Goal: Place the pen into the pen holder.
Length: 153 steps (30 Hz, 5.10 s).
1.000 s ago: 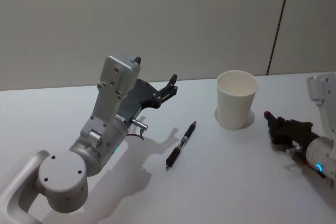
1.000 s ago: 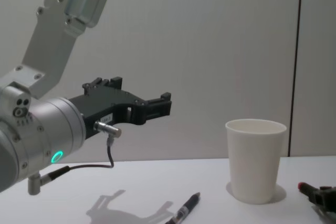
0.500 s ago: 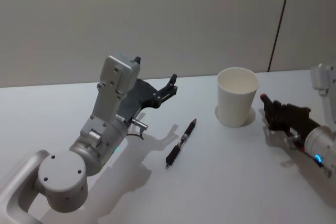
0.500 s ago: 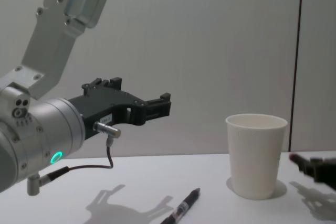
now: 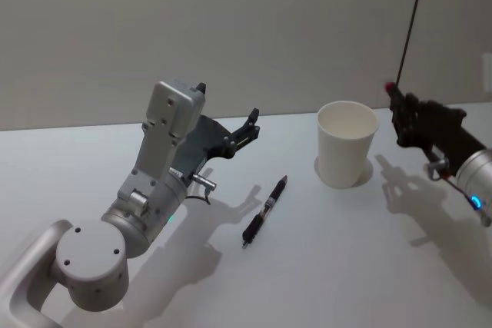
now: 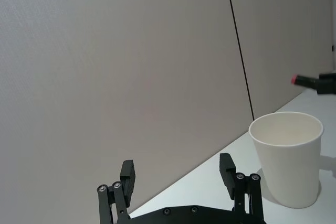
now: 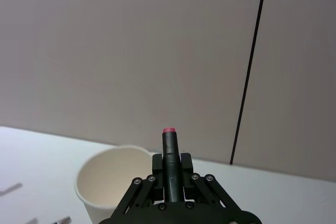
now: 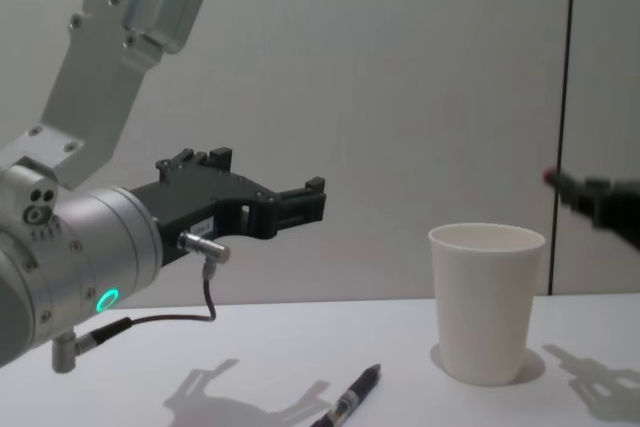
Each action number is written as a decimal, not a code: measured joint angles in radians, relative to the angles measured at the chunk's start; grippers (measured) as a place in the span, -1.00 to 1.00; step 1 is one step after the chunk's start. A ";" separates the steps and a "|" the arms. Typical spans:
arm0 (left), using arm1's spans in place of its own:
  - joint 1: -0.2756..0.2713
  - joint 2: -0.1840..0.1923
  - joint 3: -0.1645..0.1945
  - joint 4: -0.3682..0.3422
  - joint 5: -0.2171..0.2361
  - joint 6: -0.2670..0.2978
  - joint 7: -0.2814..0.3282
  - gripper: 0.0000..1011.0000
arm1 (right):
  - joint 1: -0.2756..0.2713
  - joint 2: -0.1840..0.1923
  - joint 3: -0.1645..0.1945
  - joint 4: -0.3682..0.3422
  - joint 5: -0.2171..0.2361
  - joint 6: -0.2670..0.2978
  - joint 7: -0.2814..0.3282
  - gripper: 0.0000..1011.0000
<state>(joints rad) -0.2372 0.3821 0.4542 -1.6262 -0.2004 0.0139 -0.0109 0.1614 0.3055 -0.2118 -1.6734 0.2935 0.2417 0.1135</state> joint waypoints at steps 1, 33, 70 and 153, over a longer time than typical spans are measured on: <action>0.000 0.000 0.000 0.000 0.000 0.000 0.000 0.98 | 0.000 0.000 0.001 -0.007 0.000 -0.007 0.000 -0.61; 0.000 0.000 0.000 0.000 0.000 0.000 0.000 0.98 | 0.053 -0.040 -0.021 0.049 -0.184 -0.288 0.006 -0.61; 0.000 0.000 0.000 0.000 0.000 0.000 0.000 0.98 | 0.245 -0.202 -0.094 0.376 -0.355 -0.523 -0.045 -0.61; 0.000 0.000 0.000 0.000 0.000 0.000 0.000 0.98 | 0.285 -0.267 -0.129 0.512 -0.282 -0.488 0.009 -0.44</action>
<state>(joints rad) -0.2372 0.3821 0.4542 -1.6262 -0.2003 0.0139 -0.0109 0.4467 0.0383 -0.3405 -1.1618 0.0113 -0.2461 0.1224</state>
